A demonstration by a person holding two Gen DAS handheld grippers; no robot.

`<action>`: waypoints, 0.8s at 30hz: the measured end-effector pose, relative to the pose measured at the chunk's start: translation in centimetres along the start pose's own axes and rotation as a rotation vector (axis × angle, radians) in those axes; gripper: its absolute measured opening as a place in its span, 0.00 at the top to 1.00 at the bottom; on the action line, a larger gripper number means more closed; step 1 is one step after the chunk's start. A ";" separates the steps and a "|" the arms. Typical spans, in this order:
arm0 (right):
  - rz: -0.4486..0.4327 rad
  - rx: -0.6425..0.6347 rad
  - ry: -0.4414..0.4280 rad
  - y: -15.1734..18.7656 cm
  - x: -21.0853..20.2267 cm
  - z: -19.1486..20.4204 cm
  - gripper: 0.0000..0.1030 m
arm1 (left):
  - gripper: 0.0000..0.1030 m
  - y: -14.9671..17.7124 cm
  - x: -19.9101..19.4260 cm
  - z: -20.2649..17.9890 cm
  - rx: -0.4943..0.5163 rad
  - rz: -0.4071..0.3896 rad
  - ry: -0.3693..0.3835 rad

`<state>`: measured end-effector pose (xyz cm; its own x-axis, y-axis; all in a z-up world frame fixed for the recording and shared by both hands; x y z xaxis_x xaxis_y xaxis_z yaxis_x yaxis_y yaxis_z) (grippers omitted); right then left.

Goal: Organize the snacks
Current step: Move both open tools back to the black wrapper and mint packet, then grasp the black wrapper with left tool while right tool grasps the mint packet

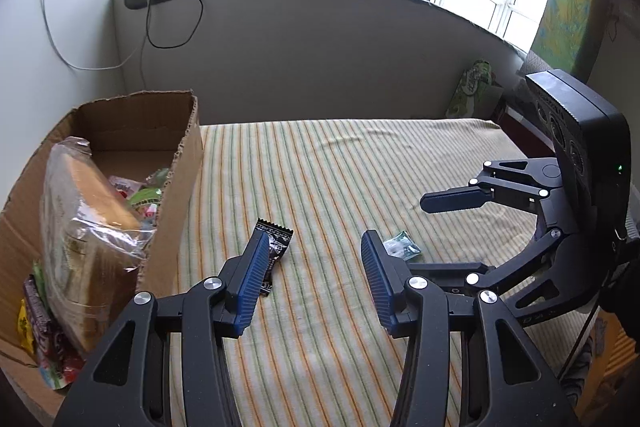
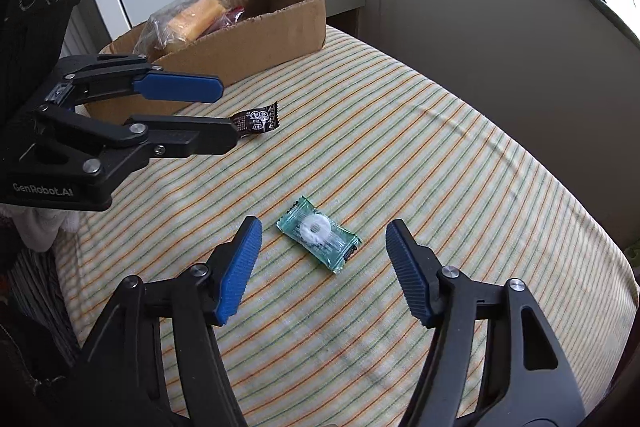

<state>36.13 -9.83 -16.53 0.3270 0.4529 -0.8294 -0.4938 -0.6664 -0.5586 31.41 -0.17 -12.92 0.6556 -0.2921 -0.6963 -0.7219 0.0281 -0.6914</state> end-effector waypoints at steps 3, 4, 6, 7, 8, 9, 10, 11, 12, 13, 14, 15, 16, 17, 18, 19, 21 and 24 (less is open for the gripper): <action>0.010 -0.030 -0.023 0.1 0.6 0.0 0.42 | 0.55 0.0 1.1 0.3 -0.010 0.023 -0.020; 0.015 -0.038 -0.029 0.2 0.9 0.0 0.42 | 0.55 0.0 1.4 0.5 -0.014 0.030 -0.025; 0.023 -0.050 -0.030 0.4 1.4 -0.2 0.42 | 0.55 -0.1 1.8 0.8 -0.025 0.039 -0.031; 0.024 -0.052 -0.035 0.5 1.6 -0.3 0.42 | 0.55 -0.2 2.0 0.9 -0.027 0.042 -0.032; 0.020 -0.055 -0.040 0.3 1.8 -0.3 0.42 | 0.55 -0.2 2.1 0.8 -0.025 0.045 -0.033; 0.014 -0.057 -0.047 0.3 1.8 -0.4 0.42 | 0.55 -0.2 2.3 0.8 -0.021 0.048 -0.037; 0.012 -0.058 -0.056 0.2 1.8 -0.5 0.42 | 0.55 -0.2 2.5 0.8 -0.018 0.053 -0.040; 0.009 -0.063 -0.062 0.2 1.8 -0.5 0.42 | 0.55 -0.1 2.7 0.9 -0.017 0.059 -0.042; 0.008 -0.070 -0.064 0.0 1.9 -0.5 0.42 | 0.55 0.0 2.9 1.0 -0.017 0.067 -0.046; 0.007 -0.076 -0.065 -0.1 1.9 -0.5 0.42 | 0.55 0.0 3.1 1.1 -0.018 0.071 -0.052; 0.006 -0.080 -0.066 -0.1 2.0 -0.5 0.42 | 0.55 0.0 3.3 1.1 -0.016 0.073 -0.059; 0.004 -0.082 -0.071 -0.2 2.1 -0.4 0.42 | 0.55 0.0 3.4 1.1 -0.012 0.075 -0.064; 0.003 -0.085 -0.080 -0.2 2.1 -0.4 0.42 | 0.55 0.1 3.5 1.1 -0.009 0.075 -0.070; 0.002 -0.090 -0.087 -0.3 2.2 -0.3 0.42 | 0.55 0.1 3.5 1.1 -0.011 0.074 -0.073; 0.003 -0.097 -0.090 -0.3 2.3 -0.2 0.42 | 0.55 0.0 3.6 1.2 -0.012 0.075 -0.076; 0.004 -0.102 -0.088 -0.3 2.3 -0.1 0.42 | 0.55 0.0 3.6 1.3 -0.015 0.074 -0.079; 0.005 -0.106 -0.086 -0.2 2.4 0.0 0.42 | 0.55 0.0 3.7 1.4 -0.015 0.076 -0.085; 0.008 -0.106 -0.083 -0.1 2.3 -0.1 0.47 | 0.55 0.0 3.8 1.4 -0.008 0.081 -0.093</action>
<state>37.01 -8.78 -18.35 0.2537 0.4921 -0.8327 -0.4065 -0.7270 -0.5534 34.20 0.09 -15.87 0.6122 -0.1995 -0.7651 -0.7750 0.0402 -0.6307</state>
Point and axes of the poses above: each gripper's, at about its wrist camera, not at the fingertips, and x roughly the way its jaws point, z to its left, y to its underside, the point moved 5 cm from there along x, roughly the way its jaws point, and after that the axes turned 3 degrees about -x, right-handed, at the moved point
